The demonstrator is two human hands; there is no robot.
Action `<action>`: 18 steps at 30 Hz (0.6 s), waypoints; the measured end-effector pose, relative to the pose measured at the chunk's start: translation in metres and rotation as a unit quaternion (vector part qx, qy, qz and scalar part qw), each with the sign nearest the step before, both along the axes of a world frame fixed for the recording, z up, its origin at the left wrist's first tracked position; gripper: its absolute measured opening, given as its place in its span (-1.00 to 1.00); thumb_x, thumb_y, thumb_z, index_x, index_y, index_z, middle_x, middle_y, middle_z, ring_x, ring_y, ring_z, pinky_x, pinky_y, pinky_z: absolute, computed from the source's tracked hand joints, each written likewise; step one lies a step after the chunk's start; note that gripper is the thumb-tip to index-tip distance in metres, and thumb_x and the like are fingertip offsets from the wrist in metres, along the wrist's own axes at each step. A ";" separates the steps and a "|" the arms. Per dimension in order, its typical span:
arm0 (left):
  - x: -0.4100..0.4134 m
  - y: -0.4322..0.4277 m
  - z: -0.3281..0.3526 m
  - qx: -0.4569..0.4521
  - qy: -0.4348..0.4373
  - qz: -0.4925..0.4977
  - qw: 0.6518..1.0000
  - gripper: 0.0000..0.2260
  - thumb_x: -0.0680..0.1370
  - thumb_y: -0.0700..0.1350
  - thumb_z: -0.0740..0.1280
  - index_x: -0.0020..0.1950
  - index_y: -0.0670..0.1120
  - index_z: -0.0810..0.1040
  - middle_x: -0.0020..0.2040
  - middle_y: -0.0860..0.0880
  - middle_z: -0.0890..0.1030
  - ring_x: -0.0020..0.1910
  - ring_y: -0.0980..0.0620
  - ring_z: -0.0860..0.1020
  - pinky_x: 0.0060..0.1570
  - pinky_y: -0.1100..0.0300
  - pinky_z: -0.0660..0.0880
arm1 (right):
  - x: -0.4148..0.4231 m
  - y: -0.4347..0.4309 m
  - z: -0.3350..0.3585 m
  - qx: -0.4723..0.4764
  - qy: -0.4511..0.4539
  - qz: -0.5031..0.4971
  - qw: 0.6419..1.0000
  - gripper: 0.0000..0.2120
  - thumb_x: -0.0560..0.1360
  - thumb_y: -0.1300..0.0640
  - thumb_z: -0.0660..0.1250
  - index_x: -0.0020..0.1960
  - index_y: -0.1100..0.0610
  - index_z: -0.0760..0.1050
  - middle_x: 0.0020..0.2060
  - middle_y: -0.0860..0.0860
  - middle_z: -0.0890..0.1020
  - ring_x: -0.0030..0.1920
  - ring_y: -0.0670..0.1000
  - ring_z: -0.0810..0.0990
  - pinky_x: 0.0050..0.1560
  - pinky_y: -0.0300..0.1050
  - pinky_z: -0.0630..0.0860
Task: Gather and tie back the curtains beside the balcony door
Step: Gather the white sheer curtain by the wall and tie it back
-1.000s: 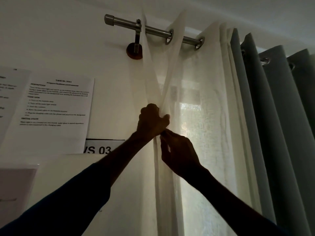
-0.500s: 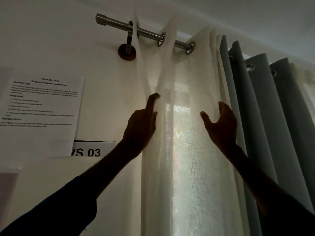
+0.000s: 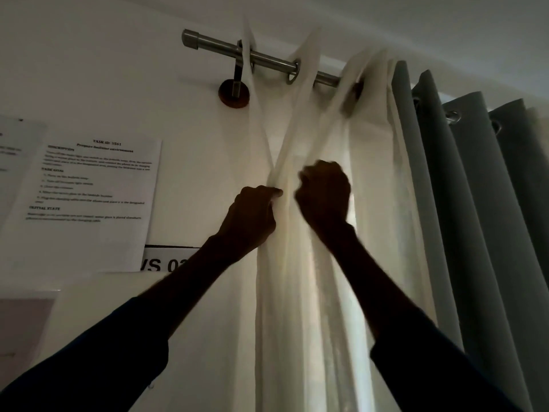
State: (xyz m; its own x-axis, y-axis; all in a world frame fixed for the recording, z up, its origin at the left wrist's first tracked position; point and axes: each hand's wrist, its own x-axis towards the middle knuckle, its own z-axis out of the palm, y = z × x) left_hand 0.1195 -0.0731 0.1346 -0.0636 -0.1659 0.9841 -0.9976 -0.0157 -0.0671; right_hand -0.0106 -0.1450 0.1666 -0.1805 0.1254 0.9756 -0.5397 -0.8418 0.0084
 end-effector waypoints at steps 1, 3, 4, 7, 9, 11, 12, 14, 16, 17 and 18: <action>0.002 0.000 0.001 0.008 0.009 0.001 1.000 -0.76 0.60 -0.18 0.25 0.25 -0.13 0.57 0.14 -0.15 0.62 0.14 -0.15 0.58 0.15 -0.06 0.55 | 0.011 0.020 0.003 -0.018 0.005 0.033 0.999 -0.85 0.43 0.27 0.30 -0.31 0.16 0.53 -0.33 0.05 0.56 -0.19 0.10 0.57 -0.21 -0.17 0.26; 0.006 0.001 0.004 0.027 0.048 -0.017 0.998 -0.80 0.57 -0.15 0.31 0.12 -0.23 0.57 0.05 -0.21 0.63 0.03 -0.19 0.62 0.04 -0.10 0.59 | 0.026 0.054 0.012 -0.079 0.009 0.076 0.994 -0.93 0.43 0.28 0.41 -0.24 0.21 0.60 -0.28 0.07 0.62 -0.15 0.09 0.60 -0.18 -0.17 0.32; 0.007 0.004 0.003 0.030 0.062 -0.019 0.997 -0.78 0.55 -0.19 0.32 0.12 -0.29 0.55 0.05 -0.25 0.62 0.04 -0.23 0.61 0.05 -0.14 0.58 | 0.029 0.065 0.015 -0.115 0.013 0.078 0.990 -0.92 0.38 0.30 0.46 -0.27 0.21 0.60 -0.31 0.06 0.61 -0.19 0.09 0.60 -0.21 -0.18 0.32; 0.008 0.001 0.000 0.013 0.061 0.002 0.998 -0.80 0.55 -0.21 0.29 0.11 -0.29 0.54 0.03 -0.27 0.61 0.02 -0.27 0.60 0.03 -0.16 0.57 | 0.027 0.054 0.013 -0.143 0.032 0.061 0.987 -0.87 0.37 0.26 0.51 -0.28 0.21 0.57 -0.34 0.06 0.61 -0.25 0.10 0.61 -0.27 -0.20 0.30; 0.005 0.004 -0.003 -0.021 0.037 0.032 0.999 -0.81 0.56 -0.20 0.25 0.10 -0.16 0.60 0.04 -0.16 0.65 0.01 -0.18 0.62 0.09 -0.03 0.57 | 0.019 0.026 -0.003 -0.123 0.041 0.038 0.991 -0.89 0.41 0.19 0.51 -0.22 0.19 0.60 -0.29 0.08 0.64 -0.20 0.14 0.64 -0.26 -0.17 0.38; 0.002 0.009 -0.002 -0.047 0.031 0.026 0.998 -0.76 0.57 -0.23 0.25 0.14 -0.05 0.64 0.12 -0.06 0.67 0.06 -0.06 0.63 0.18 0.20 0.49 | 0.005 -0.006 -0.026 -0.079 0.028 0.023 0.996 -0.88 0.40 0.20 0.52 -0.11 0.20 0.63 -0.23 0.11 0.65 -0.16 0.19 0.63 -0.25 -0.11 0.44; 0.001 0.013 -0.001 -0.050 0.028 0.019 0.998 -0.75 0.58 -0.24 0.25 0.14 -0.04 0.66 0.13 -0.03 0.67 0.07 -0.01 0.64 0.15 0.29 0.43 | -0.002 -0.022 -0.036 -0.055 0.018 0.020 0.998 -0.84 0.38 0.23 0.52 -0.06 0.20 0.63 -0.21 0.13 0.63 -0.16 0.22 0.62 -0.26 -0.10 0.42; 0.003 0.019 0.001 -0.035 0.019 0.007 0.999 -0.75 0.57 -0.26 0.25 0.10 -0.04 0.68 0.10 -0.01 0.68 -0.04 0.09 0.63 0.08 0.35 0.42 | -0.021 -0.047 -0.050 0.011 -0.008 0.016 1.000 -0.86 0.41 0.24 0.46 -0.03 0.20 0.61 -0.18 0.13 0.59 -0.15 0.22 0.60 -0.23 -0.14 0.33; 0.004 0.023 0.003 -0.021 0.012 -0.011 1.000 -0.74 0.55 -0.27 0.25 0.04 -0.04 0.69 0.04 0.01 0.69 -0.14 0.14 0.59 -0.01 0.34 0.48 | -0.038 -0.063 -0.056 0.087 -0.044 0.041 0.994 -0.86 0.49 0.23 0.42 0.04 0.21 0.62 -0.10 0.11 0.60 -0.13 0.12 0.62 -0.20 -0.24 0.35; 0.002 0.023 0.003 -0.019 0.012 -0.020 1.000 -0.73 0.54 -0.28 0.24 0.02 -0.03 0.70 0.03 0.02 0.69 -0.13 0.14 0.61 -0.03 0.34 0.50 | -0.043 -0.066 -0.057 0.108 -0.067 0.064 0.990 -0.84 0.51 0.23 0.42 0.08 0.21 0.62 -0.06 0.07 0.60 -0.14 0.04 0.62 -0.20 -0.40 0.34; 0.000 0.023 0.003 -0.019 0.014 -0.026 0.999 -0.73 0.53 -0.29 0.25 0.01 -0.04 0.71 0.03 0.02 0.69 -0.10 0.13 0.63 -0.03 0.38 0.50 | -0.045 -0.064 -0.060 0.112 -0.084 0.088 0.986 -0.82 0.52 0.24 0.42 0.11 0.22 0.62 -0.04 0.02 0.60 -0.17 -0.04 0.60 -0.26 -0.53 0.32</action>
State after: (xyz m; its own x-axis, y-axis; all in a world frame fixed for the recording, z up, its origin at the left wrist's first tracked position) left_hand 0.1192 -0.0506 0.1374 -0.0432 -0.1264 0.9910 -0.9987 0.0338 -0.0393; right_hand -0.0557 -0.2091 0.1070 -0.3413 -0.1375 0.9298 -0.3622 -0.8936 -0.2651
